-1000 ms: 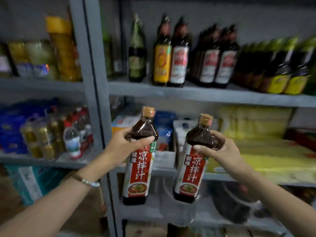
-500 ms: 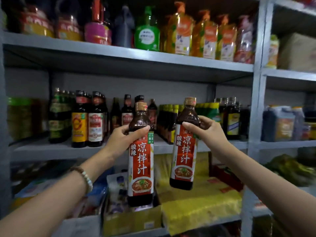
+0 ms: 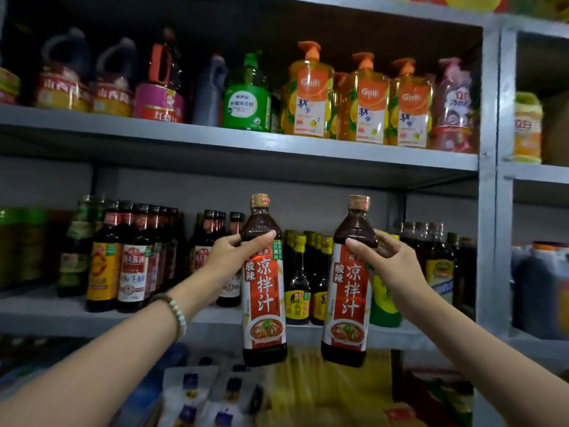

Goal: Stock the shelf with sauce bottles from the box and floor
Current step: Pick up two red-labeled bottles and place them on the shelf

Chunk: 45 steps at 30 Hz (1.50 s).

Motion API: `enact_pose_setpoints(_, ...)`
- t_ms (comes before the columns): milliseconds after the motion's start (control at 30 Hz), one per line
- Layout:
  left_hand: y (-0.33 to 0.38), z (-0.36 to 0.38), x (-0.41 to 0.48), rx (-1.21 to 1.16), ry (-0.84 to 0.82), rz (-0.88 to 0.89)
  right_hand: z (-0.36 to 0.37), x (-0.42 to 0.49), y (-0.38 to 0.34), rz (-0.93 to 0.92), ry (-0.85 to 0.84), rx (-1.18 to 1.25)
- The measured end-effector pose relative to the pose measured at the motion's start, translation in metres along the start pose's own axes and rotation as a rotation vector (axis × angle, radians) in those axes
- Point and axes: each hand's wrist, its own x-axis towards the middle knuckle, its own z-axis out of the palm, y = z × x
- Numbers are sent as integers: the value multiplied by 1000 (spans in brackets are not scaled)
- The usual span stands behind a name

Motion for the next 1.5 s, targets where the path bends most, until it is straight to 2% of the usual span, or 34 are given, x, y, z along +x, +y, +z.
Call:
enact_pose_setpoints(233,-20,-13,65,-51,63,-29,22,39,27,-13,-32,31)
enact_pose_setpoints(567,-72,-13,126,-24,28,-45,52,89,66,-20,-25,57)
enact_pose_setpoints(900,-108,-17,141,20,-41,-57,65,101,87,-18,-18,23)
enact_pose_setpoints(1500,-120,-84,151,161,-11,-5,133,115,124,39,-103,19)
